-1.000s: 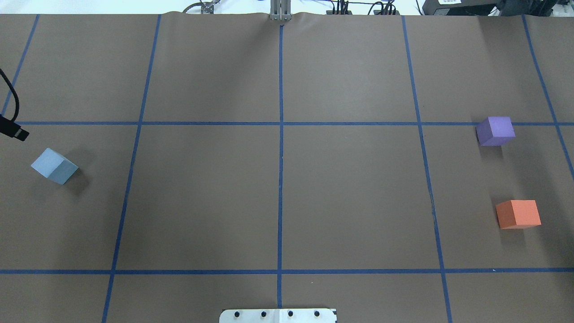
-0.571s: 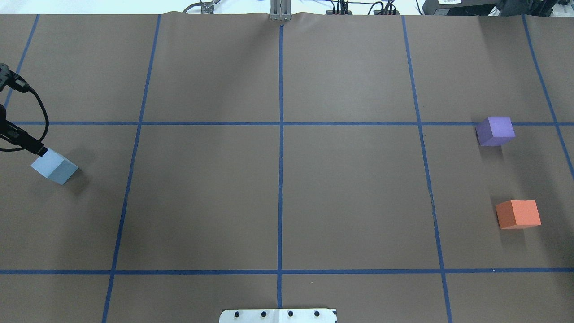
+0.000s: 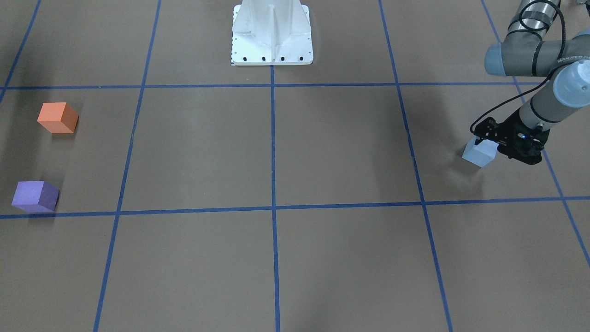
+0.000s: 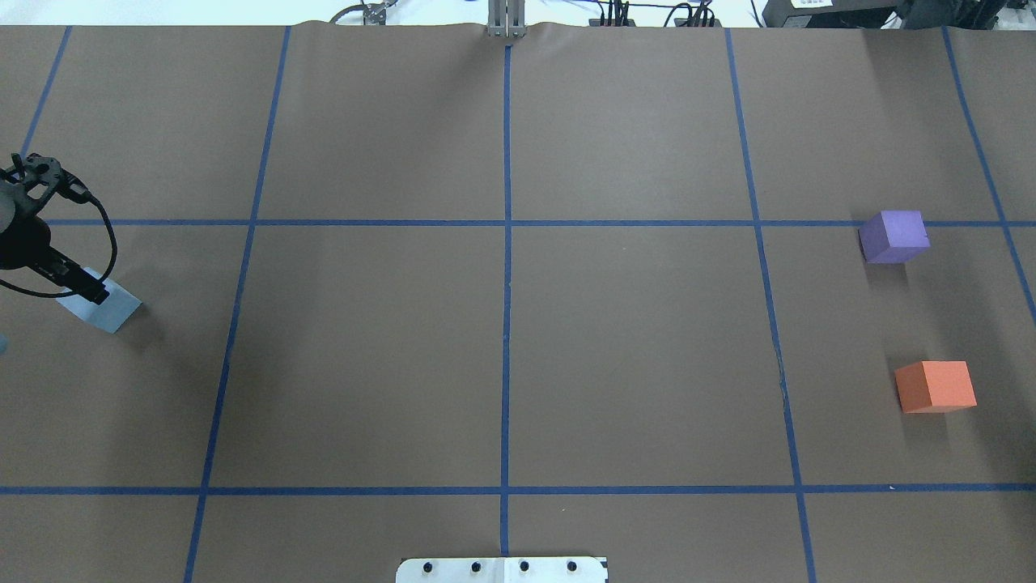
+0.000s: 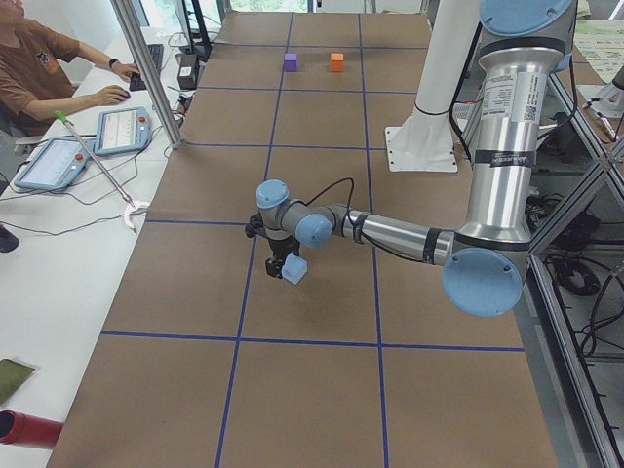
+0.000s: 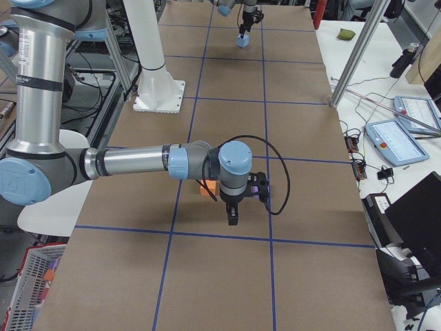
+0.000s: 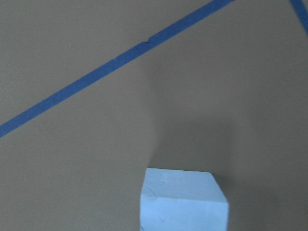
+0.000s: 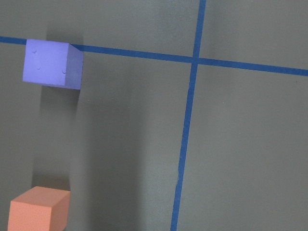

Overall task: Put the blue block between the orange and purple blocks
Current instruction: 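Lower the left gripper onto the light blue cube and close it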

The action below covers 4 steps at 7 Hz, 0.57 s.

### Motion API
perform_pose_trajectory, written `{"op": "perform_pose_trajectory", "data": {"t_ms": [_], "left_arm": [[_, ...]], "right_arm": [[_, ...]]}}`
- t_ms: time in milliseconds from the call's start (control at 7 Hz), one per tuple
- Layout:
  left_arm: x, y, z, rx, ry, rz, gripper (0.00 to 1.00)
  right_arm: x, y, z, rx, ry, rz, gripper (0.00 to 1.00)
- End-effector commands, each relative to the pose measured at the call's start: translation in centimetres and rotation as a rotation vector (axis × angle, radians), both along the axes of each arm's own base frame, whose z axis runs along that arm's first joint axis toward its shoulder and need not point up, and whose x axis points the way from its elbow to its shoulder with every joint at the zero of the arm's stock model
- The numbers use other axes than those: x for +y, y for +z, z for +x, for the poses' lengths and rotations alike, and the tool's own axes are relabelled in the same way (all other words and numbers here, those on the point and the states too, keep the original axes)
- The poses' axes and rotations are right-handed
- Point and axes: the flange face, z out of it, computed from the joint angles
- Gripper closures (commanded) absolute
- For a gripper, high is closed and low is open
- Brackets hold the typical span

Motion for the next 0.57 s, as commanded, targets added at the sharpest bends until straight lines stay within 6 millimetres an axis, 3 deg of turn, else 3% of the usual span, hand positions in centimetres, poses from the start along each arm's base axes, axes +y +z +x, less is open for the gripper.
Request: {"op": "perform_pose_trajectory", "data": {"t_ms": [0,429], "left_arm": [[-0.14,-0.61,0.87,0.069,0.013,-0.042,0.00],[0.17,-1.45,0.91,0.101,0.028,-0.056,0.00]], "right_arm": [[-0.06,0.02,0.03,0.004,-0.006,0.007,0.00],[0.06,0.07,0.03,0.004,-0.006,0.005,0.00]]}}
